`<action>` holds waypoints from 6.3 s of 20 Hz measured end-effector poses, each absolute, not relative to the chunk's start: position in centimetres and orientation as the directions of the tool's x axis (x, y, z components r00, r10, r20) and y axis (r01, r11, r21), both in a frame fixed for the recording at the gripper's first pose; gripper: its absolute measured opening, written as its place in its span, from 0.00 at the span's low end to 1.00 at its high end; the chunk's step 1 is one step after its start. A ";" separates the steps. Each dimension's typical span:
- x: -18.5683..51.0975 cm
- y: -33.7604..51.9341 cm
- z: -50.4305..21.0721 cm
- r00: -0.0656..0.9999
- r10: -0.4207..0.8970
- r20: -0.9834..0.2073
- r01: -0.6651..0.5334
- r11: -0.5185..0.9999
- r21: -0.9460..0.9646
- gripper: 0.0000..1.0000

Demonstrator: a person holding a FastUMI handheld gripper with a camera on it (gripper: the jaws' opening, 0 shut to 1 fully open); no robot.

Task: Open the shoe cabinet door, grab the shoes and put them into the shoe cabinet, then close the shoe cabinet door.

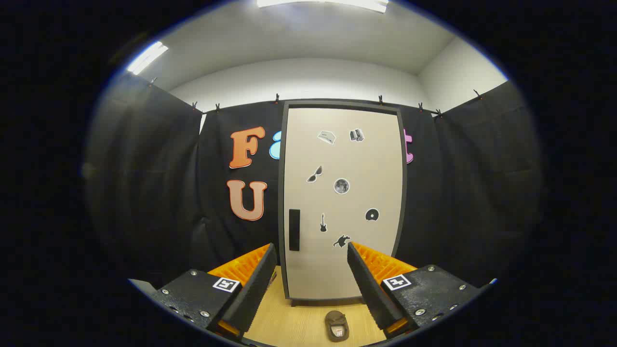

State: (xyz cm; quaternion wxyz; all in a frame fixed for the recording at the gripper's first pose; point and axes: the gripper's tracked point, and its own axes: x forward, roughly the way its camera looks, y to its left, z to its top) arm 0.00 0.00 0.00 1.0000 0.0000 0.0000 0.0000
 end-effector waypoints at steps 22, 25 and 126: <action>0.3 0.5 0.1 1.000 -0.012 0.005 0.012 1.000 -0.007 0.93; 0.4 0.3 0.0 1.000 -0.025 0.003 0.025 1.000 -0.013 0.93; 0.4 -2.7 -0.7 0.999 -0.026 -0.038 0.026 1.000 0.012 0.30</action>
